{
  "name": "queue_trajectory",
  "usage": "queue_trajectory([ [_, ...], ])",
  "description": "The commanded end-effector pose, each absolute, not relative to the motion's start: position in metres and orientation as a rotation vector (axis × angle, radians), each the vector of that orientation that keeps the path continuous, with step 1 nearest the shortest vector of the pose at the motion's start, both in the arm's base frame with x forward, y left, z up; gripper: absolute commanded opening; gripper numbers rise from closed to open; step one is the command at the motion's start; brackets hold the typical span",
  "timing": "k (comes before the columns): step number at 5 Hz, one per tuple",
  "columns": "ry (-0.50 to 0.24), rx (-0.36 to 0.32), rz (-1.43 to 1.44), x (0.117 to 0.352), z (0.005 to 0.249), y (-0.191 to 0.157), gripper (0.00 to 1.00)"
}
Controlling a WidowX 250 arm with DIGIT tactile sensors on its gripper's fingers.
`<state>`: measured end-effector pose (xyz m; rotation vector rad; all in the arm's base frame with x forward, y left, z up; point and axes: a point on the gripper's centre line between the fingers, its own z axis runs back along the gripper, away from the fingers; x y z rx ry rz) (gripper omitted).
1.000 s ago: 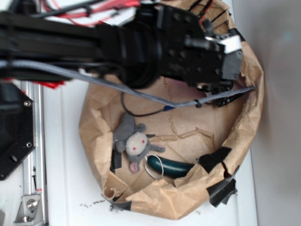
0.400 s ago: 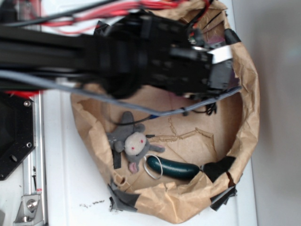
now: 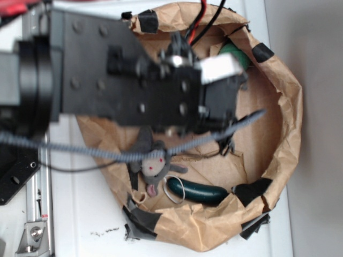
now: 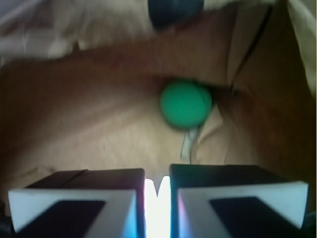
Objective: Grab the green ball.
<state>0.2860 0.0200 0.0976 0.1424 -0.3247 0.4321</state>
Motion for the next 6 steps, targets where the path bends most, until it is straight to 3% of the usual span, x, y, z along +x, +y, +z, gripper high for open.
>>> queue_trajectory([
  [1, -0.333, 0.229, 0.612, 0.294, 0.106, 0.041, 1.0],
  [2, -0.313, 0.253, 0.589, 0.292, 0.098, 0.06, 1.0],
  [3, -0.349, 0.296, 0.521, 0.293, 0.086, 0.069, 1.0],
  [6, -0.349, 0.296, 0.521, 0.293, 0.086, 0.069, 1.0],
])
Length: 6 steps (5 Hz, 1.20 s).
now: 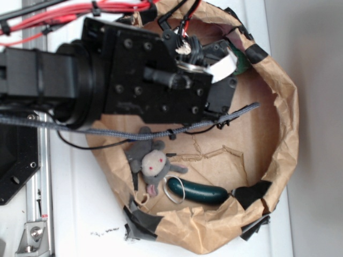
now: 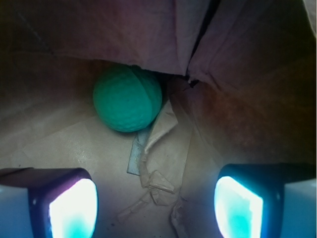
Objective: Grab the green ball.
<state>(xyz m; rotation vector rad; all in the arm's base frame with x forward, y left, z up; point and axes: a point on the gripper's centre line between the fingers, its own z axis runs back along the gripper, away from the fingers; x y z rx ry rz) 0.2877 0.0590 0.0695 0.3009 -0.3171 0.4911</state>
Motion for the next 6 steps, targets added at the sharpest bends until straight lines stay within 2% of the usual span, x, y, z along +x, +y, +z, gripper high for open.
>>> queue_trajectory([
  [1, -0.31, 0.371, 0.612, 0.298, 0.073, 0.091, 1.0],
  [2, -0.347, 0.423, 0.689, 0.305, 0.063, 0.118, 1.0],
  [3, -0.39, 0.474, 0.716, 0.303, 0.065, 0.128, 1.0],
  [4, -0.454, 0.443, 0.684, 0.302, 0.077, 0.128, 1.0],
  [5, -0.527, 0.368, 0.569, 0.308, 0.087, 0.127, 1.0],
  [6, -0.511, 0.234, 0.439, 0.31, 0.088, 0.122, 1.0],
])
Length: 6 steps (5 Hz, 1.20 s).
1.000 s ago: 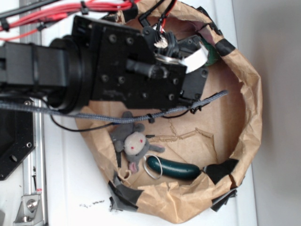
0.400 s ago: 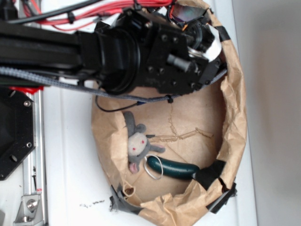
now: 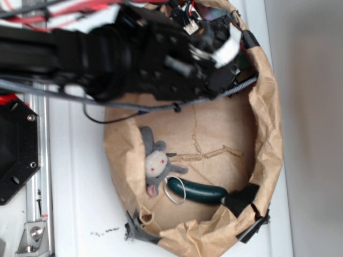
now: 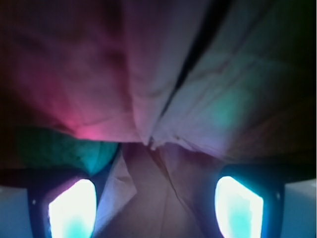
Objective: Grab the green ball.
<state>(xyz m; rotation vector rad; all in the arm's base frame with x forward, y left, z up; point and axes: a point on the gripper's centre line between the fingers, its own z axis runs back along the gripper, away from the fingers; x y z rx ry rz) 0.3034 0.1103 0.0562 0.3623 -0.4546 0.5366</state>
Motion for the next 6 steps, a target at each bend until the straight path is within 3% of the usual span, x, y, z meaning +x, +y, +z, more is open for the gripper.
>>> queue_trajectory([
  [1, -0.505, 0.225, 0.419, 0.312, 0.09, 0.11, 1.0],
  [2, -0.498, 0.198, 0.395, 0.315, 0.087, 0.102, 1.0],
  [4, -0.498, 0.169, 0.327, 0.344, 0.07, 0.078, 1.0],
  [5, -0.507, 0.211, 0.318, 0.358, 0.056, 0.079, 1.0],
  [6, -0.488, 0.24, 0.339, 0.364, 0.043, 0.085, 0.0],
])
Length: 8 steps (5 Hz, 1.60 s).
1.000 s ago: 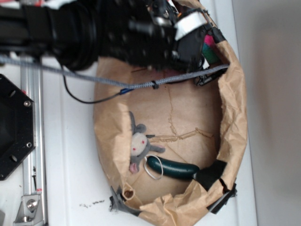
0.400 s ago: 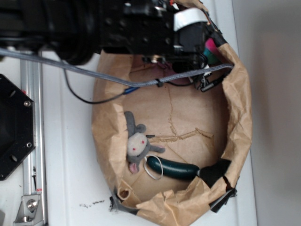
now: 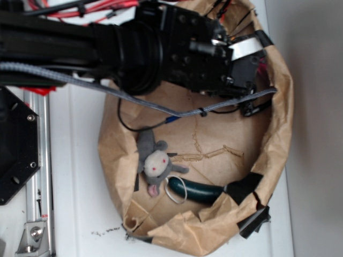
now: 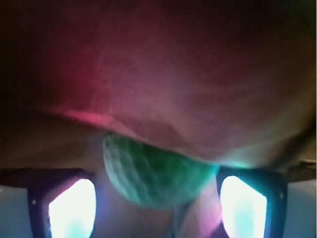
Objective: Grab the green ball.
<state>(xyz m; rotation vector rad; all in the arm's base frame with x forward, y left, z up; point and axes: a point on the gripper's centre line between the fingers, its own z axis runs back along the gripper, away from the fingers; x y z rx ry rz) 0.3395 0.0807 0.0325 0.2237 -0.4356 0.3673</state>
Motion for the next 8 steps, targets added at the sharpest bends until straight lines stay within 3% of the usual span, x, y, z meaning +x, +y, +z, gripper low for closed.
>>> queue_trajectory([
  [1, -0.48, 0.252, 0.344, 0.359, 0.044, 0.081, 0.0],
  [2, -0.472, 0.236, 0.331, 0.345, 0.061, 0.076, 0.0],
  [3, -0.447, 0.161, 0.282, 0.313, 0.103, 0.058, 0.0],
  [4, -0.327, 0.023, 0.192, 0.28, 0.154, 0.044, 0.0],
  [5, -0.284, -0.029, 0.159, 0.263, 0.171, 0.04, 0.0],
  [6, -0.198, -0.012, 0.132, 0.259, 0.176, 0.03, 0.0],
  [7, -0.277, 0.065, 0.152, 0.264, 0.16, 0.033, 1.0],
  [8, -0.394, 0.127, 0.198, 0.284, 0.123, 0.049, 1.0],
])
